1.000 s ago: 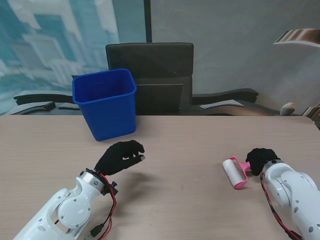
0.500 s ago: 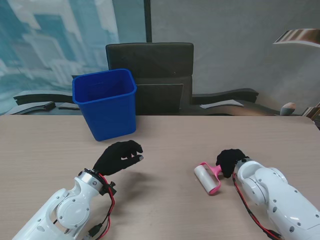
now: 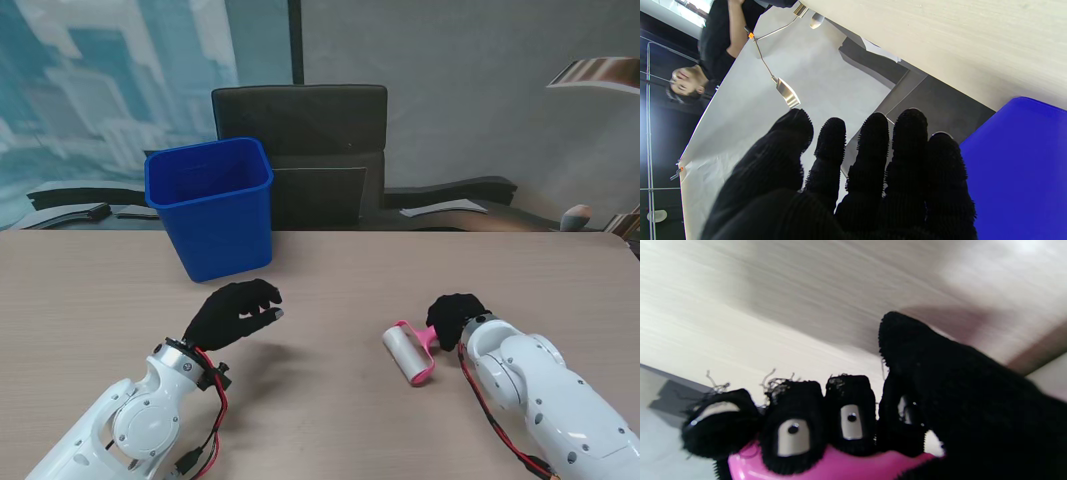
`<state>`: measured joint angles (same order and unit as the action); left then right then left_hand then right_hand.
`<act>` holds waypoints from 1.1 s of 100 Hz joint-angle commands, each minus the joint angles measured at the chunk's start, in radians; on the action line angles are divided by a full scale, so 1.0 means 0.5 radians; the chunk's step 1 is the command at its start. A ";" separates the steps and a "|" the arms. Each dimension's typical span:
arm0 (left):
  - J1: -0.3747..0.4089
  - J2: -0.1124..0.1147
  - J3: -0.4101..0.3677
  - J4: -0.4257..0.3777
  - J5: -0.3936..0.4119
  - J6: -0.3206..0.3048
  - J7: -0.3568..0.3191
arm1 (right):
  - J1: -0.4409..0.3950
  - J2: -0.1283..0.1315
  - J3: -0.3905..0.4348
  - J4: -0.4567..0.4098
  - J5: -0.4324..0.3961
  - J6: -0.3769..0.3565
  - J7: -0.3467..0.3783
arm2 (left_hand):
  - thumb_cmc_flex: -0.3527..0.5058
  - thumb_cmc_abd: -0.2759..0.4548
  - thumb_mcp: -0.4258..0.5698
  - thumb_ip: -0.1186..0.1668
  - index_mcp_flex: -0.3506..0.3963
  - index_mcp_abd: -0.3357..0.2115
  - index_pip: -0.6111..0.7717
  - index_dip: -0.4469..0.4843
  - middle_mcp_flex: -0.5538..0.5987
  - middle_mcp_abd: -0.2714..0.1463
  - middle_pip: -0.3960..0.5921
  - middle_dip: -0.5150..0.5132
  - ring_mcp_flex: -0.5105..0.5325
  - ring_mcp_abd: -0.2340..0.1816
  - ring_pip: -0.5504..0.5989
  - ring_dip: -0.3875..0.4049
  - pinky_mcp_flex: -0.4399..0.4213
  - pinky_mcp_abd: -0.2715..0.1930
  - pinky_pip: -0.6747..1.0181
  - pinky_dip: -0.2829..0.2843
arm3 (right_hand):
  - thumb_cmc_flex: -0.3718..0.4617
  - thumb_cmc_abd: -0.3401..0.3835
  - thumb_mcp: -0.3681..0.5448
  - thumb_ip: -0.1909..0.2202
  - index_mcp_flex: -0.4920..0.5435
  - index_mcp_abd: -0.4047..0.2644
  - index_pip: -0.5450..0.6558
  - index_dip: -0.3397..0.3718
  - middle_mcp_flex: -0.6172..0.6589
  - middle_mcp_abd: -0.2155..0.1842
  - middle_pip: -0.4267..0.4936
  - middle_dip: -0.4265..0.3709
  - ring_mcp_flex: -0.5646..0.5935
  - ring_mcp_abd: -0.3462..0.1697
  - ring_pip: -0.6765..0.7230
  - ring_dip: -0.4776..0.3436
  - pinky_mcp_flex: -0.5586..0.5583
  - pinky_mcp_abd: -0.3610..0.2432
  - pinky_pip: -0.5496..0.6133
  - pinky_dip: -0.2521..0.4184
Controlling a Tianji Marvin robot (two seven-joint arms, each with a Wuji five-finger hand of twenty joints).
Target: Replace a lint-roller refill
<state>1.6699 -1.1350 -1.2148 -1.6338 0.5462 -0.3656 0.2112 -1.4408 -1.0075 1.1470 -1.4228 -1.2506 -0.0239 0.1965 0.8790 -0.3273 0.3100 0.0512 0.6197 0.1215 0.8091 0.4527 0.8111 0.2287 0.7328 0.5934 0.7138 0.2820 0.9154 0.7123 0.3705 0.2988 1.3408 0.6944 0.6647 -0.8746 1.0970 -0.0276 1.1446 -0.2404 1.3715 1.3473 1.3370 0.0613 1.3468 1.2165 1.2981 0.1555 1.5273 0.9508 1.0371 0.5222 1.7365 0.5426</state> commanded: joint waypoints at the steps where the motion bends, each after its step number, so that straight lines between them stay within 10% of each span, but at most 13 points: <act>1: 0.006 -0.005 -0.001 -0.003 -0.006 0.008 -0.038 | -0.059 0.024 0.058 0.028 -0.040 0.032 0.017 | 0.015 -0.006 -0.022 -0.016 0.016 -0.010 -0.013 0.008 -0.002 -0.037 -0.015 0.004 0.014 0.021 0.026 -0.005 -0.014 -0.016 0.035 0.011 | 0.018 -0.055 0.008 -0.018 0.083 -0.011 0.000 0.019 0.089 0.065 0.045 0.032 0.058 -0.957 0.449 0.119 0.047 -0.712 0.177 0.039; 58: -0.028 -0.005 0.043 0.016 -0.039 0.032 -0.067 | -0.459 0.025 0.605 -0.001 -0.505 0.319 -0.233 | 0.016 -0.009 -0.022 -0.015 0.017 -0.013 -0.006 0.004 0.002 -0.036 -0.013 0.002 0.016 0.019 0.026 -0.007 -0.013 -0.013 0.035 0.011 | 0.021 -0.047 0.008 -0.019 0.075 -0.006 -0.003 0.024 0.081 0.069 0.042 0.035 0.057 -0.947 0.452 0.112 0.027 -0.703 0.181 0.047; 110: -0.040 -0.004 0.064 0.019 -0.073 0.052 -0.094 | -0.253 0.026 0.270 -0.068 -0.316 0.072 -0.161 | 0.024 -0.034 -0.018 -0.017 0.018 -0.016 -0.003 0.005 0.003 -0.040 -0.014 0.001 0.019 0.019 0.025 -0.008 -0.014 -0.013 0.034 0.011 | -0.010 -0.029 0.001 -0.025 0.065 -0.005 -0.008 0.030 0.074 0.067 0.039 0.037 0.057 -0.953 0.452 0.110 0.048 -0.720 0.194 0.053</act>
<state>1.6484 -1.1343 -1.1847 -1.6219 0.5144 -0.3437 0.1817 -1.5763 -0.9747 1.3171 -1.4477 -1.4202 0.0284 0.1080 0.8790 -0.3273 0.3100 0.0512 0.6197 0.1215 0.8089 0.4527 0.8111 0.2287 0.7328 0.5934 0.7138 0.2821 0.9154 0.7122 0.3706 0.2988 1.3408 0.6944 0.6641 -0.8746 1.0955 -0.0286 1.1448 -0.2406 1.3691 1.3492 1.3365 0.0613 1.3468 1.2225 1.2981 0.1503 1.5275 0.9508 1.0357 0.5223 1.7310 0.5426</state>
